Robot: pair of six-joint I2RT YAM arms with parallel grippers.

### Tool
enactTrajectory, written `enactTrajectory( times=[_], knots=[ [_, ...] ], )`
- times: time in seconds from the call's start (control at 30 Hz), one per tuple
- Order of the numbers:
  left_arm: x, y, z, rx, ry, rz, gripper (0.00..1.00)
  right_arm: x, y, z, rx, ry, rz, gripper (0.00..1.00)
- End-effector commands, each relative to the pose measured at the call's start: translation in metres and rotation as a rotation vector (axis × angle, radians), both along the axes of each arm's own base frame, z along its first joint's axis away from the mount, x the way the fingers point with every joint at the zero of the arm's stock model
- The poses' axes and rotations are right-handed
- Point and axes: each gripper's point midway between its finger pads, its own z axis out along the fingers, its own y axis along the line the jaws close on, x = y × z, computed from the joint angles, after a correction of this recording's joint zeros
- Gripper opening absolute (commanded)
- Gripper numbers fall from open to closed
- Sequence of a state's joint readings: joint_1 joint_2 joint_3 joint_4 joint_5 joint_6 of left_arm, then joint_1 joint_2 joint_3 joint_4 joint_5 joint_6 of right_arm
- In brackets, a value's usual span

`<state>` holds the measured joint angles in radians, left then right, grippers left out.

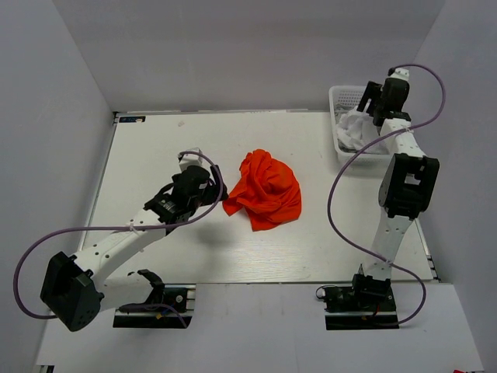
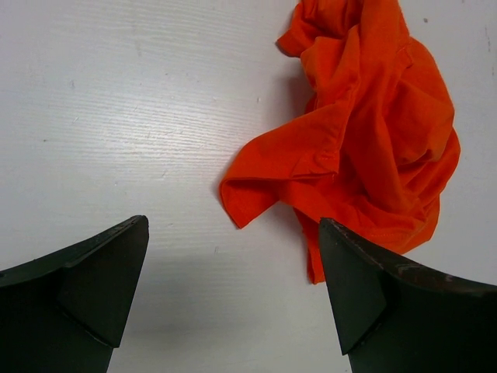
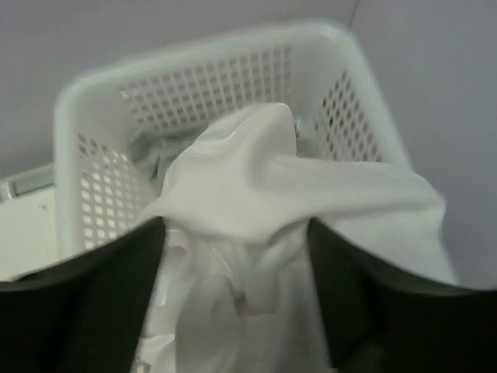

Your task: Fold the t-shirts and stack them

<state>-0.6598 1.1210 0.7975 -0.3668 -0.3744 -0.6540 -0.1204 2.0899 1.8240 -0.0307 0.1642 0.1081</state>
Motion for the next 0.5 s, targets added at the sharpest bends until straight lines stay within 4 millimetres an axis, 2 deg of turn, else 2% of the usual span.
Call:
enactTrajectory(
  times=[0.0, 0.03, 0.07, 0.1, 0.17, 0.23, 0.27, 0.33, 0.37, 0.4, 0.43, 0.47],
  knots=[
    [0.010, -0.006, 0.022, -0.017, -0.038, -0.012, 1.00, 0.007, 0.009, 0.014, 0.083, -0.041, -0.001, 0.90],
    [0.010, -0.007, 0.019, -0.012, -0.031, -0.012, 1.00, 0.006, 0.014, -0.007, 0.096, 0.027, 0.028, 0.90],
    [0.010, -0.006, 0.019, -0.004, -0.032, -0.017, 1.00, 0.011, 0.014, 0.016, 0.085, -0.009, 0.030, 0.90],
    [0.010, -0.006, 0.019, -0.004, -0.032, -0.017, 1.00, 0.006, 0.015, 0.013, 0.086, 0.026, 0.032, 0.90],
    [0.009, -0.008, 0.019, -0.008, -0.029, -0.024, 1.00, -0.004, 0.023, 0.043, 0.078, 0.001, 0.066, 0.90],
    [0.008, -0.009, 0.018, -0.013, -0.026, -0.033, 1.00, -0.013, 0.036, 0.056, 0.092, -0.006, 0.139, 0.90],
    [0.007, -0.011, 0.018, -0.019, -0.021, -0.043, 1.00, -0.028, 0.046, 0.079, 0.100, -0.020, 0.176, 0.90],
    [0.005, -0.014, 0.021, -0.034, -0.021, -0.061, 1.00, -0.043, 0.060, 0.077, 0.124, 0.003, 0.235, 0.90],
    [0.003, -0.013, 0.022, -0.034, -0.021, -0.061, 1.00, -0.057, 0.067, 0.106, 0.117, -0.044, 0.259, 0.90],
    [0.001, -0.017, 0.022, -0.039, -0.018, -0.077, 1.00, -0.066, 0.077, 0.101, 0.135, -0.027, 0.306, 0.90],
    [-0.001, -0.016, 0.023, -0.039, -0.018, -0.077, 1.00, -0.081, 0.095, 0.107, 0.164, -0.032, 0.403, 0.90],
    [-0.005, -0.013, 0.015, -0.032, 0.008, -0.070, 1.00, -0.092, 0.105, 0.119, 0.158, -0.052, 0.450, 0.90]
  ],
)
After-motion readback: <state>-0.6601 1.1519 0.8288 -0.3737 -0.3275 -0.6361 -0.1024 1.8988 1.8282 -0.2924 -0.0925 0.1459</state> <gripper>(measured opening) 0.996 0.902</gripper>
